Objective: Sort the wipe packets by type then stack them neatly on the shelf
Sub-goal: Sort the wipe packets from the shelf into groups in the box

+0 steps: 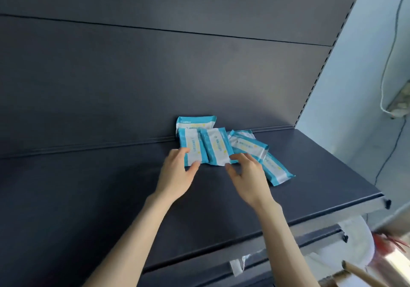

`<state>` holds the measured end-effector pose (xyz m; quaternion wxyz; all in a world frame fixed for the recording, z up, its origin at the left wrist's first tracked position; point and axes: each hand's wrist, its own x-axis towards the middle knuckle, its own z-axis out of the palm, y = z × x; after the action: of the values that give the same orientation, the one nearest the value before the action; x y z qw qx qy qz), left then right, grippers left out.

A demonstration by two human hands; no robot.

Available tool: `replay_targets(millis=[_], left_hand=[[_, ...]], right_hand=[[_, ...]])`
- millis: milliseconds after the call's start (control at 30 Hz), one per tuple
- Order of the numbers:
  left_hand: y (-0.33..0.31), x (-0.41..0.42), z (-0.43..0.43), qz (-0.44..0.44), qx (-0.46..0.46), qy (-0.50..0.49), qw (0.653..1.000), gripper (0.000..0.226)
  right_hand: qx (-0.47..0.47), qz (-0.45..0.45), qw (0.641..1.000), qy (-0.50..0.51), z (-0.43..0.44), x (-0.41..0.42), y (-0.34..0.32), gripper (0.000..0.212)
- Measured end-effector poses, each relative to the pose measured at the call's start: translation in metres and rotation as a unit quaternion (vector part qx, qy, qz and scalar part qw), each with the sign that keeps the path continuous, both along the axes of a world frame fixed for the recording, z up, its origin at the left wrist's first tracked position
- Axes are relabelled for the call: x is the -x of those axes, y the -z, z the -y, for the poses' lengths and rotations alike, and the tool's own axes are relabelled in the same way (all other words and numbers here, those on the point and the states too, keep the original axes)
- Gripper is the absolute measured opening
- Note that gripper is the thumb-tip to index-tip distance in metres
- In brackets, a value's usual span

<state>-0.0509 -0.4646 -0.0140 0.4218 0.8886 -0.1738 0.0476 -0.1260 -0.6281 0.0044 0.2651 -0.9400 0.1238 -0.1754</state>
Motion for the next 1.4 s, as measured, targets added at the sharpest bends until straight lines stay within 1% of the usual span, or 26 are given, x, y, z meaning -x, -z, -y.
replay_targets(millis=[133, 200, 333, 367, 400, 467, 500, 533, 567, 600, 633, 700, 767, 833, 900, 967, 1033, 1133, 1200, 1233, 1300, 1333, 1367, 1400], left_hand=[[0.004, -0.037, 0.022, -0.081, 0.030, -0.054, 0.995, 0.053], [0.007, -0.054, 0.031, -0.100, 0.063, -0.073, 0.990, 0.054], [0.007, -0.075, 0.037, -0.142, 0.114, -0.111, 0.977, 0.069], [0.008, -0.079, 0.036, -0.152, 0.126, -0.109, 0.974, 0.065], [0.009, -0.082, 0.035, -0.158, 0.139, -0.096, 0.973, 0.055], [0.007, -0.087, 0.031, -0.146, 0.147, -0.050, 0.977, 0.032], [0.004, -0.090, 0.030, -0.125, 0.134, -0.024, 0.983, 0.026], [0.001, -0.094, 0.029, -0.086, 0.094, -0.006, 0.992, 0.026], [-0.002, -0.100, 0.030, -0.026, 0.025, -0.002, 0.999, 0.030], [-0.004, -0.105, 0.032, 0.037, -0.054, -0.006, 0.998, 0.036], [-0.006, -0.110, 0.034, 0.097, -0.115, -0.010, 0.989, 0.041], [-0.009, -0.118, 0.039, 0.172, -0.177, -0.001, 0.969, 0.046], [-0.009, -0.122, 0.042, 0.183, -0.208, 0.012, 0.961, 0.050], [-0.010, -0.123, 0.044, 0.150, -0.240, 0.022, 0.959, 0.050], [-0.011, -0.123, 0.045, 0.145, -0.254, 0.017, 0.956, 0.046], [-0.015, -0.118, 0.047, 0.151, -0.242, 0.020, 0.958, 0.043], [-0.021, -0.111, 0.049, 0.145, -0.239, 0.025, 0.960, 0.042], [-0.028, -0.106, 0.049, 0.154, -0.253, 0.011, 0.955, 0.038], [-0.028, -0.104, 0.047, 0.160, -0.225, -0.005, 0.961, 0.036], [-0.030, -0.102, 0.044, 0.148, -0.180, -0.014, 0.972, 0.036], [-0.037, -0.093, 0.039, 0.095, -0.044, -0.036, 0.994, 0.038], [-0.042, -0.085, 0.036, 0.058, 0.032, -0.044, 0.997, 0.037], [-0.047, -0.075, 0.034, 0.018, 0.115, -0.043, 0.992, 0.032], [-0.051, -0.065, 0.031, -0.031, 0.194, -0.034, 0.980, 0.024]], right_hand=[[-0.031, -0.036, 0.999, -0.004, 0.015, -0.048, 0.006, 0.042], [-0.036, -0.056, 0.998, 0.007, 0.019, -0.068, 0.008, 0.047], [0.000, -0.087, 0.994, 0.062, 0.021, -0.095, 0.012, 0.056], [-0.009, -0.088, 0.994, 0.069, 0.021, -0.099, 0.012, 0.054], [-0.041, -0.082, 0.993, 0.071, 0.023, -0.102, 0.012, 0.049], [-0.115, -0.042, 0.990, 0.064, 0.032, -0.106, 0.009, 0.029], [-0.128, -0.021, 0.989, 0.069, 0.038, -0.107, 0.007, 0.020], [-0.113, -0.007, 0.990, 0.083, 0.045, -0.106, 0.005, 0.016], [-0.079, -0.008, 0.991, 0.105, 0.052, -0.106, 0.004, 0.014], [-0.039, -0.027, 0.991, 0.128, 0.059, -0.105, 0.002, 0.022], [-0.008, -0.055, 0.988, 0.141, 0.063, -0.104, 0.001, 0.032], [0.024, -0.103, 0.984, 0.142, 0.068, -0.102, 0.002, 0.042], [0.064, -0.129, 0.980, 0.139, 0.067, -0.100, 0.003, 0.046], [0.083, -0.121, 0.979, 0.140, 0.065, -0.098, 0.003, 0.050], [0.068, -0.105, 0.983, 0.138, 0.064, -0.098, 0.002, 0.054], [0.041, -0.108, 0.984, 0.138, 0.063, -0.100, -0.001, 0.058], [0.026, -0.112, 0.984, 0.133, 0.063, -0.102, -0.004, 0.054], [0.009, -0.082, 0.989, 0.120, 0.062, -0.099, -0.007, 0.039], [-0.027, -0.040, 0.992, 0.113, 0.061, -0.092, -0.011, 0.032], [-0.064, -0.011, 0.992, 0.109, 0.060, -0.087, -0.015, 0.029], [-0.170, 0.053, 0.980, 0.091, 0.056, -0.075, -0.025, 0.022], [-0.232, 0.084, 0.966, 0.074, 0.054, -0.068, -0.030, 0.020], [-0.297, 0.114, 0.947, 0.052, 0.050, -0.059, -0.034, 0.017], [-0.357, 0.140, 0.923, 0.028, 0.046, -0.050, -0.037, 0.016]])
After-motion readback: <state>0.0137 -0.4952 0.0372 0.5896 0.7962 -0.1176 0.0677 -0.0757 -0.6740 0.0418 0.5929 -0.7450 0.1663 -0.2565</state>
